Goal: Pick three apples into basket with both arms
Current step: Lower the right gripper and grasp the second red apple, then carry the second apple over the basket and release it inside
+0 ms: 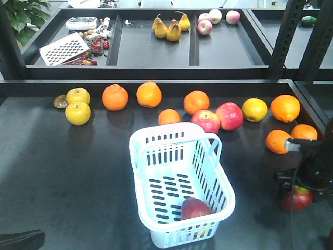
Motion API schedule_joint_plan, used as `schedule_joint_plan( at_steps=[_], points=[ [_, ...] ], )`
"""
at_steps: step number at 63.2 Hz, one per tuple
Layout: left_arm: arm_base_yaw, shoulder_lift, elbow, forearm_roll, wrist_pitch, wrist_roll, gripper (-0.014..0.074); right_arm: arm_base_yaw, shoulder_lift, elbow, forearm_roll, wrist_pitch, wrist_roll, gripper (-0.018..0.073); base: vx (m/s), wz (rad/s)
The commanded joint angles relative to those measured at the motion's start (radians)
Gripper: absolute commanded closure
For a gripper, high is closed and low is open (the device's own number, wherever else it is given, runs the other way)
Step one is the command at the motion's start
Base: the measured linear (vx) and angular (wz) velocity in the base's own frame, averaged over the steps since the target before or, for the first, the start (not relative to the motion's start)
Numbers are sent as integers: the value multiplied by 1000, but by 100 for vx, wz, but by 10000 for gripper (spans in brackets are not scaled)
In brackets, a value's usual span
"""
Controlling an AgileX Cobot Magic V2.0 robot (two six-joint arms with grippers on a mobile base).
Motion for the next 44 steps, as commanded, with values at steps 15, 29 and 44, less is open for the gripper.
schedule_joint_plan(
  at_steps=[15,29,44],
  points=[
    [1,-1,-21,-26,-57,-8,603,-6,-336,-21,78,137,-68,568,0,0],
    [1,-1,-21,-26,-58,-8,603,-5,-557,40,258,223,-168,566,0,0],
    [1,-1,-21,-26,-59,-8,603,-5,-824,260,489,272,-318,564,0,0]
  ],
)
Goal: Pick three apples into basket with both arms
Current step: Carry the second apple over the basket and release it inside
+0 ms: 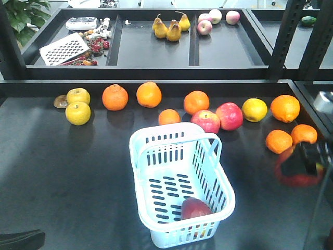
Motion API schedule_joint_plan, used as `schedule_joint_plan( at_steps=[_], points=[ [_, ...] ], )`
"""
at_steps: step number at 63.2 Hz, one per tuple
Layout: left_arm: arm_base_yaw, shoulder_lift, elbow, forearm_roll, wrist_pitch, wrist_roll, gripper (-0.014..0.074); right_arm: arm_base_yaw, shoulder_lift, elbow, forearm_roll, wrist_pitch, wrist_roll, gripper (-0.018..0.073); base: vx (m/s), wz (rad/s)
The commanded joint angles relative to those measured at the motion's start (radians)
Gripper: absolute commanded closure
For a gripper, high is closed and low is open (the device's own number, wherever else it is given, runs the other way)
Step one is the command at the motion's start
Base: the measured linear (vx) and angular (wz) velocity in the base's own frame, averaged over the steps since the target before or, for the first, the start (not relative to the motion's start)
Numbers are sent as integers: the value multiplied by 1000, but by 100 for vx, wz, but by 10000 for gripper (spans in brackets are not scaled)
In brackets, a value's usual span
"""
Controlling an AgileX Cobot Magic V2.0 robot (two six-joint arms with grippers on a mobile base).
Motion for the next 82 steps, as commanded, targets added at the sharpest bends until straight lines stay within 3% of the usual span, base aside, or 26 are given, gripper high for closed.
schedule_joint_plan(
  at_steps=[1,13,22,41,49,54,65,76,82],
  points=[
    [1,-1,-21,-26,-59,-8,603,-5,-119,70,143,6,-97,564,0,0],
    [1,-1,-21,-26,-60,-8,603,2,-255,221,465,18,-311,564,0,0],
    [1,-1,-21,-26,-62,-8,603,107,-265,242,618,23,-381,564,0,0],
    [1,-1,-21,-26,-62,-8,603,480,-143,227,646,-363,-384,560,0,0],
    [1,-1,-21,-26,-62,-8,603,567,-43,180,645,-500,-385,549,0,0],
    [1,-1,-21,-26,-62,-8,603,583,24,132,644,-510,-385,524,0,0],
    [1,-1,-21,-27,-60,-8,603,580,157,54,590,-493,-386,369,0,0],
    [1,-1,-21,-27,-59,-8,603,580,199,50,591,-508,-382,80,0,0],
    [1,-1,-21,-27,-59,-8,603,580,199,50,591,-520,-384,-22,0,0]
  ],
)
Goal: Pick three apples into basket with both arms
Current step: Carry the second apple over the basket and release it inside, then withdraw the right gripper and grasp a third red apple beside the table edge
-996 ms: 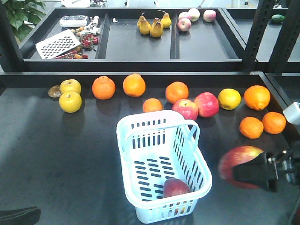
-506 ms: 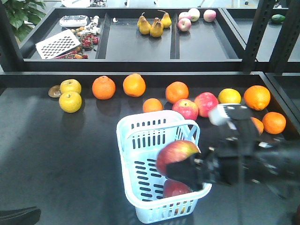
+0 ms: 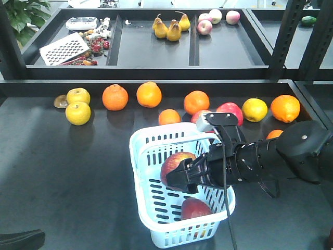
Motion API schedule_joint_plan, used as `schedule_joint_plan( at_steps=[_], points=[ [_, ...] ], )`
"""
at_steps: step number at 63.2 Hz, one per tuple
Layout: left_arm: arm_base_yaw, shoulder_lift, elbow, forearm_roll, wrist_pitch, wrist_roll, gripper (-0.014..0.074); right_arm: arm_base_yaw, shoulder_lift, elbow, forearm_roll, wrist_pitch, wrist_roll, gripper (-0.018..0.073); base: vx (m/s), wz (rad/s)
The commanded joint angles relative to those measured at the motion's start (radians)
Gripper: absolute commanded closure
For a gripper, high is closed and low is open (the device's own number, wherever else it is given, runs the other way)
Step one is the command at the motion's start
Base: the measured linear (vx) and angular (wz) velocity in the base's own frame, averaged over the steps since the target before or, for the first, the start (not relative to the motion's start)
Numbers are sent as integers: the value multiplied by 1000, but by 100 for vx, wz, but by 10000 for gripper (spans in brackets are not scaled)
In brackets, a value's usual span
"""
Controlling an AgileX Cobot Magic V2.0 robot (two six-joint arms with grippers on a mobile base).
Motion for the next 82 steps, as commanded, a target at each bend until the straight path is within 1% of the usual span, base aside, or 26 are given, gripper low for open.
schedule_joint_plan(
  at_steps=[1,6,12,20,31,39,44,52,58,60,65,67,72,77,79,82],
  points=[
    [1,-1,-21,-26,-59,-8,603,-1,-34,-36,26,-25,-10,-40,0,0],
    [1,-1,-21,-26,-59,-8,603,-1,-34,-35,26,-40,-10,-69,0,0],
    [1,-1,-21,-26,-59,-8,603,-1,-34,-35,26,-48,-10,-61,0,0],
    [1,-1,-21,-26,-58,-8,603,-1,-34,-35,25,-49,-11,-24,0,0],
    [1,-1,-21,-26,-58,-8,603,-1,-38,-35,25,-36,-10,50,0,0],
    [1,-1,-21,-26,-58,-8,603,-1,-67,-35,22,3,-12,148,0,0],
    [1,-1,-21,-26,-58,-8,603,-1,-96,-35,7,8,-19,229,0,0],
    [1,-1,-21,-26,-58,-8,603,-1,-145,-35,-32,8,-19,398,0,0],
    [1,-1,-21,-26,-58,-8,603,-6,-187,-35,-86,41,14,530,0,0],
    [1,-1,-21,-26,-58,-8,603,-14,-203,-35,-119,68,45,573,0,0],
    [1,-1,-21,-26,-58,-8,603,-41,-242,-35,-210,136,137,569,0,0],
    [1,-1,-21,-26,-58,-8,603,-57,-262,-35,-270,167,188,566,0,0],
    [1,-1,-21,-26,-58,-8,603,-107,-315,-35,-464,236,321,564,0,0],
    [1,-1,-21,-26,-58,-8,603,-164,-379,-34,-712,301,521,564,0,0],
    [1,-1,-21,-26,-58,-8,603,-183,-398,-32,-796,319,579,564,0,0],
    [1,-1,-21,-26,-61,-8,603,-214,-427,-29,-954,351,671,564,0,0]
  ],
)
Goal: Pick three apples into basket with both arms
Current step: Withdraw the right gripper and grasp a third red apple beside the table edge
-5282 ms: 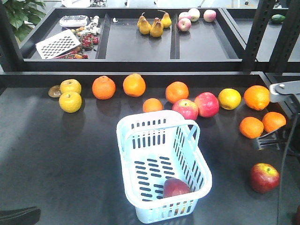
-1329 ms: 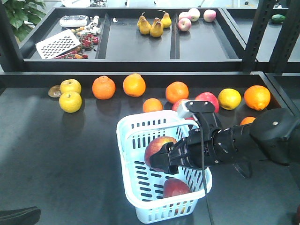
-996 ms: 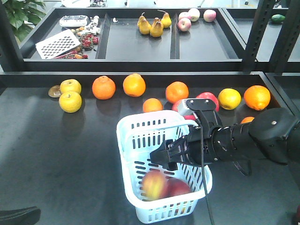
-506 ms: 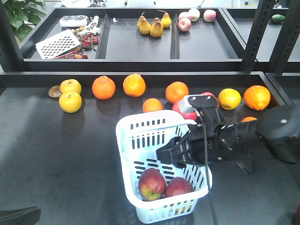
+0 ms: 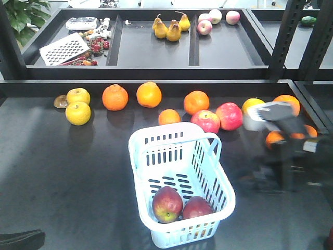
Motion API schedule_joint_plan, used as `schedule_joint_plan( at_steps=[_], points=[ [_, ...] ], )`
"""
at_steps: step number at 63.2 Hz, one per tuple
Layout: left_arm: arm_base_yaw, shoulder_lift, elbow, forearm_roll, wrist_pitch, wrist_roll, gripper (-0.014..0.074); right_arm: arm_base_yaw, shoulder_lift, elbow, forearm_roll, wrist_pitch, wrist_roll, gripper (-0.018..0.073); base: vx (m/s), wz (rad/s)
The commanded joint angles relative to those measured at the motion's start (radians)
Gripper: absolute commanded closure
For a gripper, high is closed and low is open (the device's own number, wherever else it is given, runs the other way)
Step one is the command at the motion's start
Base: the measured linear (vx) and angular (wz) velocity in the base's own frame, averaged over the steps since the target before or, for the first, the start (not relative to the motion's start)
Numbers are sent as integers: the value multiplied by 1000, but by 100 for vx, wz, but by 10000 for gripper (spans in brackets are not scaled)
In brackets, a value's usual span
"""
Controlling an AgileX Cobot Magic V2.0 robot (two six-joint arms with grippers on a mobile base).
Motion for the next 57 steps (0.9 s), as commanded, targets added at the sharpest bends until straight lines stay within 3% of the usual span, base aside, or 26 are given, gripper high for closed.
schedule_joint_plan(
  at_steps=[1,4,10,19,27,34,41,51,57],
  points=[
    [1,-1,-21,-26,-61,-8,603,-58,-74,-22,-271,48,203,564,0,0],
    [1,-1,-21,-26,-61,-8,603,-91,-94,-16,-389,72,274,564,0,0],
    [1,-1,-21,-26,-62,-8,603,-169,-107,-1,-491,111,375,564,0,0],
    [1,-1,-21,-26,-62,-8,603,-316,-85,34,-505,59,408,553,0,0],
    [1,-1,-21,-26,-62,-8,603,-450,-35,40,-468,14,398,489,0,0],
    [1,-1,-21,-26,-62,-8,603,-548,25,40,-436,11,391,373,0,0],
    [1,-1,-21,-26,-62,-8,603,-615,100,40,-415,6,385,183,0,0],
    [1,-1,-21,-29,-61,-8,603,-648,237,40,-413,21,380,-79,0,0],
    [1,-1,-21,-44,-61,-7,603,-648,313,40,-415,21,378,-162,0,0]
  ],
)
